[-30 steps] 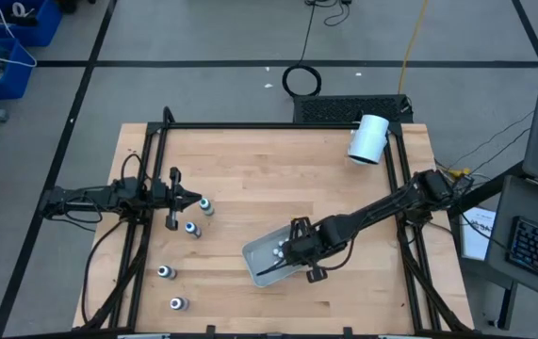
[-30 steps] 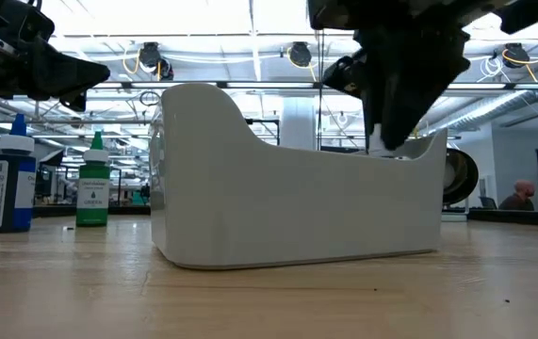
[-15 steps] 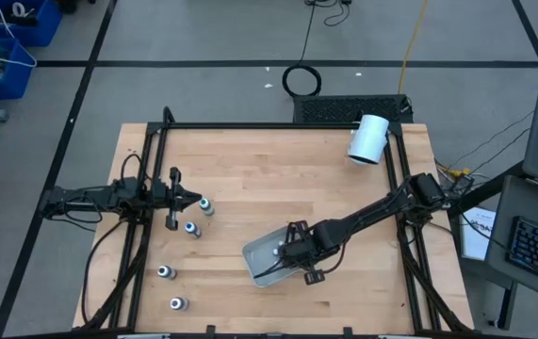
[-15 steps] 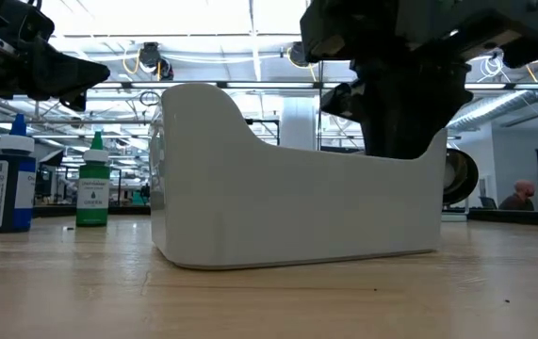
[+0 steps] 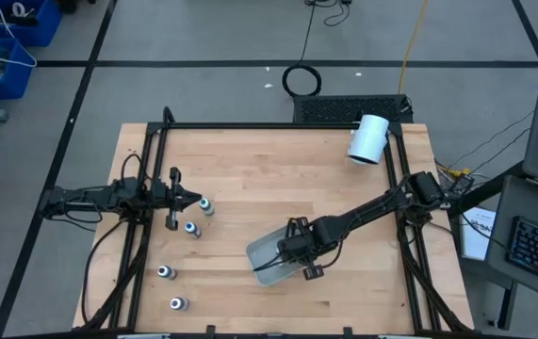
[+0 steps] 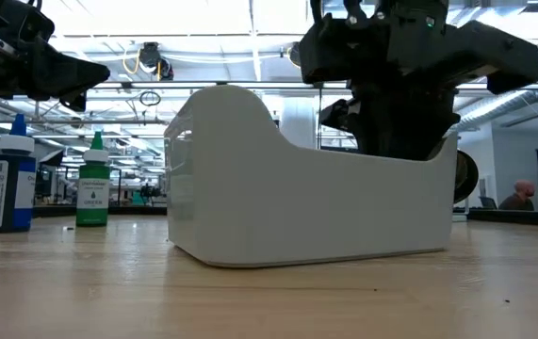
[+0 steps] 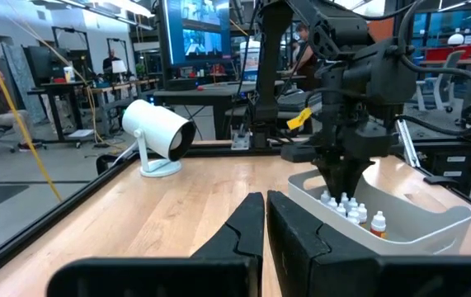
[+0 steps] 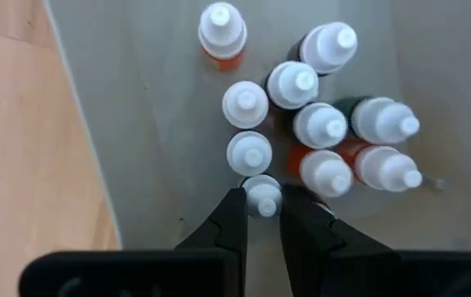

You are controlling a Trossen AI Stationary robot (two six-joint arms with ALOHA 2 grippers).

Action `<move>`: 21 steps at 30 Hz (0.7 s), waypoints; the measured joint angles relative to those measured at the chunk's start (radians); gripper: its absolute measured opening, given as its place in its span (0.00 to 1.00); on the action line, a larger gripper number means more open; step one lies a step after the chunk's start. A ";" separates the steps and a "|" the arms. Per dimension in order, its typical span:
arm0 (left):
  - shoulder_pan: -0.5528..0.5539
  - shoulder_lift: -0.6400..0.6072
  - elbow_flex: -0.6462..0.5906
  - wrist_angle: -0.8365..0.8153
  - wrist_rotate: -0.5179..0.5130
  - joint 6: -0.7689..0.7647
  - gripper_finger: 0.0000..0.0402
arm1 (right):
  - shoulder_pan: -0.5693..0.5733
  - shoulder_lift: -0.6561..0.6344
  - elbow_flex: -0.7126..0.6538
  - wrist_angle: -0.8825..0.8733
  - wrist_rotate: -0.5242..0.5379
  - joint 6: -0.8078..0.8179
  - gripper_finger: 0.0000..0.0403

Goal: Pick & Place food coloring
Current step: Put the small violet food coloring bottle in the gray bin

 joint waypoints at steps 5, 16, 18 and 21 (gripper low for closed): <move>0.000 0.000 0.000 0.000 0.000 0.000 0.06 | 0.000 0.000 -0.004 0.022 -0.022 0.010 0.09; 0.000 0.000 0.000 0.000 0.000 0.000 0.06 | 0.001 0.000 -0.004 0.021 -0.026 0.026 0.17; 0.000 0.000 0.000 0.000 0.000 0.000 0.06 | 0.001 0.000 -0.005 0.021 -0.026 0.027 0.19; 0.000 0.000 0.000 0.000 0.000 0.000 0.06 | 0.002 0.000 -0.005 0.021 -0.026 0.027 0.20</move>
